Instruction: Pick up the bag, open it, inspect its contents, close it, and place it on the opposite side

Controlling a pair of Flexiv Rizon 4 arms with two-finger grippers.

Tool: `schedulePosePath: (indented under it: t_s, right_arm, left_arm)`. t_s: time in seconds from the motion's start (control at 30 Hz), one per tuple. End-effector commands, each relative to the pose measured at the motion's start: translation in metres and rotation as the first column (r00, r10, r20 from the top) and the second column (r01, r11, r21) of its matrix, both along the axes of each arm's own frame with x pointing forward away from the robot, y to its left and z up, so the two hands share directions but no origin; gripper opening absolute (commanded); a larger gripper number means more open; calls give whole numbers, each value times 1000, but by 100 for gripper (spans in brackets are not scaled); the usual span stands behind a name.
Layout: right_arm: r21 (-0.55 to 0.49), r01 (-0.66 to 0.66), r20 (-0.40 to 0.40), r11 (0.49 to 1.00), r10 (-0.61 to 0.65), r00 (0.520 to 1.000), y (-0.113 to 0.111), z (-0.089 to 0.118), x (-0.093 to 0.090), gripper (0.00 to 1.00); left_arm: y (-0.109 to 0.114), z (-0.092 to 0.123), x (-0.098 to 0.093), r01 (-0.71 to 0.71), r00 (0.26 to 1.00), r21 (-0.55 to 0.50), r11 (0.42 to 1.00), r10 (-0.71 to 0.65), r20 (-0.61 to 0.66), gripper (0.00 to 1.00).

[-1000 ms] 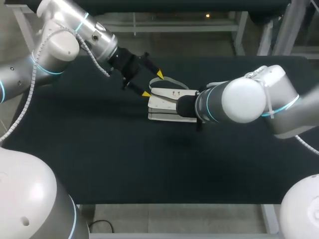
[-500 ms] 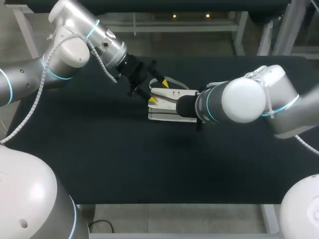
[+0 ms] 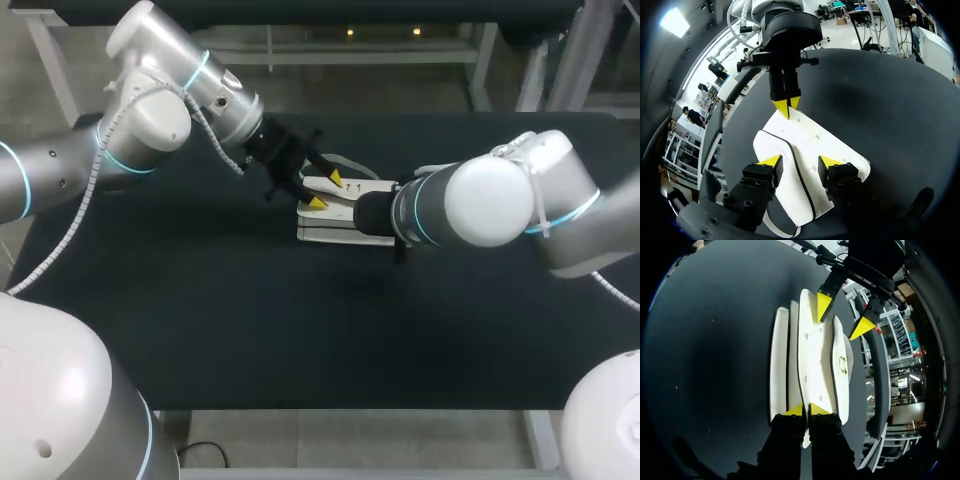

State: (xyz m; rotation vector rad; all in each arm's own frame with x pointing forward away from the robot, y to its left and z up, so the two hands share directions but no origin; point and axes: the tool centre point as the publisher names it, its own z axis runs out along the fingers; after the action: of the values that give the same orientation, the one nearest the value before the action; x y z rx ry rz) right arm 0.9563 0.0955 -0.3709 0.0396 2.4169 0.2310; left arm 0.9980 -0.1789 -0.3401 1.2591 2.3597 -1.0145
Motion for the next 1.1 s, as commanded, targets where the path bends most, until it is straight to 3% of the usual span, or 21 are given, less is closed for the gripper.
schedulePosePath:
  t_s: [0.03, 0.17, 0.33, 0.47, 0.53, 0.8, 1.1]
  right_arm:
    - [15, 6, 92, 1000, -7, 996, -2, -4, -3, 0]
    - [15, 6, 92, 1000, -7, 996, -2, -4, -3, 0]
    - [15, 6, 92, 1000, -7, 996, -2, -4, -3, 0]
    - [15, 6, 92, 1000, -7, 996, -2, -4, -3, 0]
    - [15, 6, 92, 1000, -7, 996, -2, -4, -3, 0]
    - [15, 6, 92, 1000, -7, 996, -2, -4, -3, 0]
    - [15, 6, 92, 1000, -7, 996, -2, -4, -3, 0]
  left_arm:
    - [-6, -6, -2, -8, 1000, -4, 1000, 8, 19, 47]
    - [-9, -9, 1, -33, 998, -1, 999, 33, 54, 39]
    - [-13, -11, 4, -77, 993, 0, 997, 77, 95, 18]
    - [-14, -11, 7, -105, 988, -6, 994, 105, 117, 14]
    - [-15, -10, 10, -129, 982, -13, 992, 130, 134, 1]
    - [-11, 0, 18, -188, 976, -56, 981, 193, 99, 0]
    - [1, 29, 47, -274, 959, -71, 959, 267, -93, 0]
